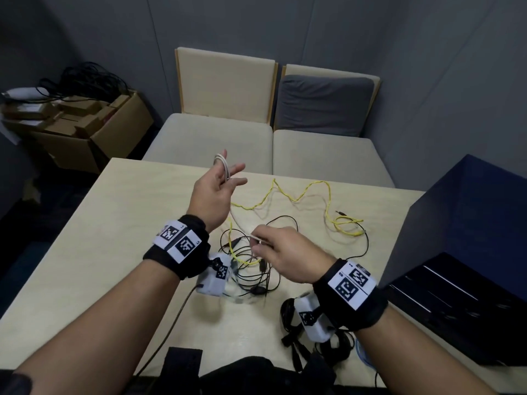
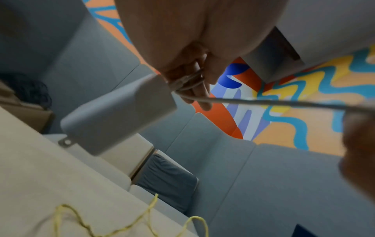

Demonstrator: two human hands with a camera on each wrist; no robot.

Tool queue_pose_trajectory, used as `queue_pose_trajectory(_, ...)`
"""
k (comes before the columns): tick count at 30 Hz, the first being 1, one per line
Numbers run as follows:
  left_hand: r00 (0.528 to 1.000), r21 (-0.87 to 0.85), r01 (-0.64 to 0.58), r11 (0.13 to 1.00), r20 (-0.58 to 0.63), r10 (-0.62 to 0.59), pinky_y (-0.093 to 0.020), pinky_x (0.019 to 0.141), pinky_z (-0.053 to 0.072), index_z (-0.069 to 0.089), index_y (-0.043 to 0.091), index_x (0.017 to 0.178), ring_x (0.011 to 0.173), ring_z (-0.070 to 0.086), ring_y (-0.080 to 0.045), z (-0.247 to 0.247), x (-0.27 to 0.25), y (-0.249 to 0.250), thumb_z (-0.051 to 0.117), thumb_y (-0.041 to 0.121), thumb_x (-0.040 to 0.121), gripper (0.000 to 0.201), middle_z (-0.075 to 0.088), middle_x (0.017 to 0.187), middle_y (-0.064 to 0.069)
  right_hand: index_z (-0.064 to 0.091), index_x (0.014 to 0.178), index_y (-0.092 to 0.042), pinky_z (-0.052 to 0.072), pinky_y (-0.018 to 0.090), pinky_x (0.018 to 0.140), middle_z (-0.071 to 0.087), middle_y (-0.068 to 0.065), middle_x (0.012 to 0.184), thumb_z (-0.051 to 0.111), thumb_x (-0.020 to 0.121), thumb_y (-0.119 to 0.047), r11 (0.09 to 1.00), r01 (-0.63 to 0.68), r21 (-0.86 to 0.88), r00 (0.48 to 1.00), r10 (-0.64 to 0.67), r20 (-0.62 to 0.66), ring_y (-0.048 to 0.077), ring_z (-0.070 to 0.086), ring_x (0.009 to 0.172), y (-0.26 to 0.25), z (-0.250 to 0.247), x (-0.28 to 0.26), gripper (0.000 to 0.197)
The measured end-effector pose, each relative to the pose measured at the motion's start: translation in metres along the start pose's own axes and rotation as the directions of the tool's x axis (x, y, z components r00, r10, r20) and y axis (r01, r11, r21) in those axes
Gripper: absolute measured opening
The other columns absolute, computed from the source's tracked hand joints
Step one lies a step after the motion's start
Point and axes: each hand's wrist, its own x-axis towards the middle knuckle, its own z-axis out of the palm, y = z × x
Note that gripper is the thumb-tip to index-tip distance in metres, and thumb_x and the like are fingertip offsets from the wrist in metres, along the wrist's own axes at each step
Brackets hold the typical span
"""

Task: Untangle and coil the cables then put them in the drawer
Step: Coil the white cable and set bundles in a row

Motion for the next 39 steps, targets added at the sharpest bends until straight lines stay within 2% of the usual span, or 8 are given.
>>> queue_pose_trajectory(5, 0.991, 0.268, -0.055, 0.962, 0.135, 0.019, -0.021, 0.085, 0.049, 0.030, 0.019, 0.148, 0.076, 0.065, -0.012, -0.007, -0.005, -0.006, 0.043, 0.009, 0.099, 0.050, 0.066, 0.108, 0.008, 0.063, 0.086, -0.016, 0.042, 0.030, 0.065, 0.060, -0.003, 0.067, 0.056, 0.093, -0.028, 0.996, 0.089, 0.029, 0.962, -0.078, -0.261, 0.014, 0.051, 0.065, -0.003, -0.031, -0.001, 0.016)
queue_pose_trajectory(8, 0.964, 0.374, -0.100, 0.922, 0.266, -0.003, -0.022, 0.069, 0.050, 0.049, 0.007, 0.135, 0.055, 0.057, -0.010, -0.003, -0.012, 0.001, 0.043, 0.016, 0.100, 0.036, 0.066, 0.103, 0.013, 0.067, 0.085, -0.015, 0.043, 0.030, 0.065, 0.064, 0.000, 0.069, 0.056, 0.089, -0.032, 0.991, 0.133, -0.015, 0.915, -0.128, -0.382, 0.015, 0.055, 0.066, -0.008, -0.053, 0.001, 0.020)
queue_pose_trajectory(11, 0.938, 0.337, -0.123, 0.933, 0.347, -0.002, -0.016, 0.056, 0.040, 0.062, -0.001, 0.114, 0.053, 0.050, -0.015, 0.003, -0.023, 0.011, 0.036, 0.023, 0.103, 0.037, 0.070, 0.095, -0.007, 0.069, 0.086, -0.018, 0.047, 0.032, 0.067, 0.067, -0.001, 0.072, 0.060, 0.088, -0.033, 0.994, 0.102, -0.026, 0.881, -0.103, -0.461, 0.015, 0.058, 0.069, -0.007, -0.070, 0.006, 0.017)
queue_pose_trajectory(15, 0.920, 0.266, -0.080, 0.961, 0.391, -0.032, -0.018, 0.056, 0.033, 0.066, -0.010, 0.095, 0.050, 0.044, 0.000, 0.011, -0.033, 0.021, 0.022, 0.044, 0.102, 0.069, 0.066, 0.068, 0.021, 0.067, 0.083, -0.018, 0.044, 0.027, 0.065, 0.063, -0.005, 0.069, 0.064, 0.090, -0.023, 0.996, 0.086, -0.007, 0.845, -0.076, -0.529, 0.011, 0.054, 0.066, -0.004, -0.084, 0.013, 0.010)
queue_pose_trajectory(18, 0.902, 0.152, -0.039, 0.988, 0.431, -0.031, -0.015, 0.050, 0.032, 0.057, -0.020, 0.104, 0.047, 0.039, -0.003, 0.015, -0.037, 0.025, 0.025, 0.034, 0.104, 0.062, 0.062, 0.061, 0.021, 0.066, 0.082, -0.019, 0.041, 0.024, 0.062, 0.060, -0.003, 0.067, 0.063, 0.091, -0.022, 0.998, 0.070, 0.005, 0.824, -0.055, -0.564, 0.010, 0.050, 0.064, -0.001, -0.089, 0.017, 0.010)
queue_pose_trajectory(30, 0.887, -0.353, 0.230, 0.907, 0.460, -0.046, -0.026, 0.046, 0.017, 0.060, 0.004, 0.106, 0.042, 0.025, -0.009, 0.018, -0.038, 0.035, 0.040, 0.025, 0.094, 0.031, 0.039, 0.051, 0.002, 0.056, 0.084, -0.014, 0.040, 0.027, 0.050, 0.048, -0.005, 0.055, 0.052, 0.097, -0.024, 0.983, -0.030, 0.184, 0.808, 0.132, -0.574, 0.015, 0.052, 0.046, 0.019, -0.069, 0.022, 0.016)
queue_pose_trajectory(36, 0.901, -0.494, 0.251, 0.832, 0.433, -0.015, -0.030, 0.062, 0.043, 0.055, -0.002, 0.113, 0.047, 0.051, -0.010, 0.017, -0.037, 0.038, 0.038, 0.009, 0.097, 0.026, 0.055, 0.060, 0.000, 0.055, 0.084, -0.016, 0.031, 0.026, 0.044, 0.040, -0.014, 0.045, 0.049, 0.099, -0.020, 0.891, -0.058, 0.450, 0.871, 0.265, -0.413, 0.011, 0.032, 0.041, 0.026, -0.049, 0.024, 0.016)
queue_pose_trajectory(39, 0.925, -0.527, 0.259, 0.810, 0.376, -0.051, -0.022, 0.061, 0.047, 0.054, 0.000, 0.116, 0.052, 0.057, -0.009, 0.016, -0.035, 0.034, 0.044, 0.005, 0.094, 0.025, 0.066, 0.070, -0.001, 0.054, 0.092, -0.013, 0.043, 0.044, 0.041, 0.044, -0.009, 0.058, 0.047, 0.099, -0.012, 0.876, -0.044, 0.480, 0.881, 0.261, -0.395, 0.015, 0.041, 0.038, 0.020, -0.036, 0.020, 0.010)
